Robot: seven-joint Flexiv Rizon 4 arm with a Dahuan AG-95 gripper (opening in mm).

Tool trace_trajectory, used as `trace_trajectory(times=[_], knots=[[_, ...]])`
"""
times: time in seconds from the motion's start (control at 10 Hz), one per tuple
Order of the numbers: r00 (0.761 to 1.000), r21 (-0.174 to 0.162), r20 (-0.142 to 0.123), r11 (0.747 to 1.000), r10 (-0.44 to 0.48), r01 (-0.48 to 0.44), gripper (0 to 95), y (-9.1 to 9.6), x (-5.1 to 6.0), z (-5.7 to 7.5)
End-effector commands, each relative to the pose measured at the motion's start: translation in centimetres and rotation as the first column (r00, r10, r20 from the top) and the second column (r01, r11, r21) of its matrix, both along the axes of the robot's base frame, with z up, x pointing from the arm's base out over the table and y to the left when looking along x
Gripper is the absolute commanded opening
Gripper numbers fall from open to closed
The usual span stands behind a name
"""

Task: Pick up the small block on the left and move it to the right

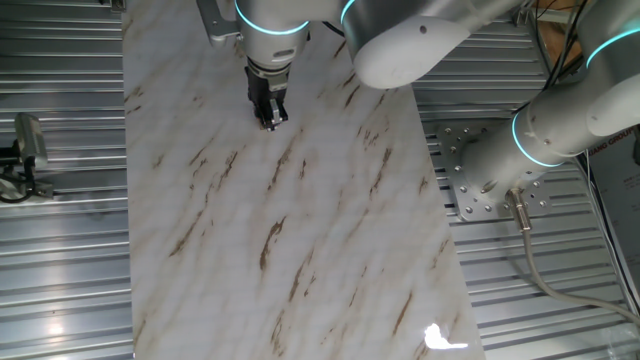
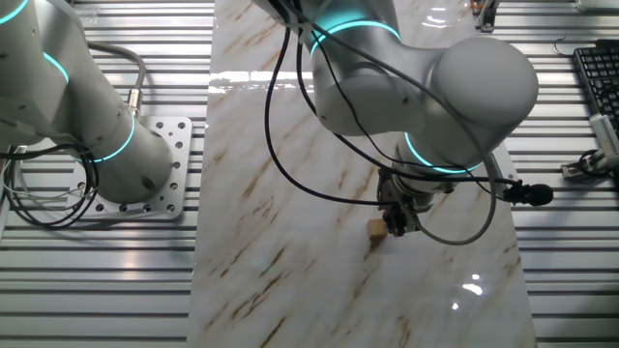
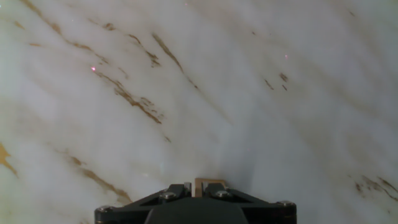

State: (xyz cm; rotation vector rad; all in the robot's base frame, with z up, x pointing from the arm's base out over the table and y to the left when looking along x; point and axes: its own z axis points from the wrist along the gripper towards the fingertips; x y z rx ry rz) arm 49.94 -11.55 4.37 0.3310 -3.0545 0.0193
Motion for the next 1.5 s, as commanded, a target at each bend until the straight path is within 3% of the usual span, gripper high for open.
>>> trace_trajectory(times=[0.1, 0.2, 0.4, 0.5, 1.5], knots=[[1.000, -0.004, 0.020, 1.000, -0.009, 0.009, 95.0, 0.00, -0.07, 0.06], [0.999, -0.002, 0.033, 1.000, -0.011, 0.012, 95.0, 0.00, -0.06, 0.03], [0.999, -0.003, 0.034, 1.000, -0.022, 0.022, 95.0, 0.00, -0.03, -0.08], [0.999, -0.004, 0.033, 1.000, -0.028, 0.028, 76.0, 0.00, -0.03, -0.13], [0.999, -0.004, 0.032, 1.000, -0.030, 0.030, 76.0, 0.01, -0.02, -0.23]])
